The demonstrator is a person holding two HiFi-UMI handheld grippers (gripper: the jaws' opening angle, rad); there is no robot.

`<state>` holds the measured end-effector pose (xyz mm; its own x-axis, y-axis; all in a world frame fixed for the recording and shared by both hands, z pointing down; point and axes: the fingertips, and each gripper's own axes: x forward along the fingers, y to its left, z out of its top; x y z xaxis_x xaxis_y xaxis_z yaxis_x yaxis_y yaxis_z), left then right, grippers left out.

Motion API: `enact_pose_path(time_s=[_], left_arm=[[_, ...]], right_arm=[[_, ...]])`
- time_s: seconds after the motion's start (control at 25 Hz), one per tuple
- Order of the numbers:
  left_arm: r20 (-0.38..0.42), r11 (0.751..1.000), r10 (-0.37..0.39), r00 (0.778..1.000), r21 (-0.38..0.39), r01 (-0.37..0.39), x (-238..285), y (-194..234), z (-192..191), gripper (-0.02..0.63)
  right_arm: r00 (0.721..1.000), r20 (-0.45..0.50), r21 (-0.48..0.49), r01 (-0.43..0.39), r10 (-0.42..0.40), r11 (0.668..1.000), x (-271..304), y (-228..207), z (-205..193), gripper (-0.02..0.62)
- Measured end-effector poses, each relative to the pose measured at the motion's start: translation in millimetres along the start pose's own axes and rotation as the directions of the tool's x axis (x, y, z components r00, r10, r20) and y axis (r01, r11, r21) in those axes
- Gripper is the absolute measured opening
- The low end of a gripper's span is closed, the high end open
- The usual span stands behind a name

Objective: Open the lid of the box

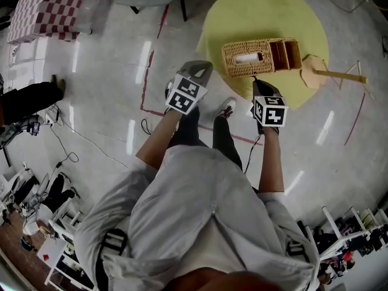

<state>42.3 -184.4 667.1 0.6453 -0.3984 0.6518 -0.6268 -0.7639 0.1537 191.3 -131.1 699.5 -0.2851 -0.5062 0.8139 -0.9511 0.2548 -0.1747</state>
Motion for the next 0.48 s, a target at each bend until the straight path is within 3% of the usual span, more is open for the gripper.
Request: enact_pose_path(time_s=[0.48], left_arm=[[0.117, 0.998, 0.016, 0.993, 0.053, -0.022, -25.9, 5.6, 75.3, 0.029]], right_arm=[[0.994, 0.106, -0.045, 0.018, -0.014, 0.999, -46.7, -0.5, 77.1, 0.029]])
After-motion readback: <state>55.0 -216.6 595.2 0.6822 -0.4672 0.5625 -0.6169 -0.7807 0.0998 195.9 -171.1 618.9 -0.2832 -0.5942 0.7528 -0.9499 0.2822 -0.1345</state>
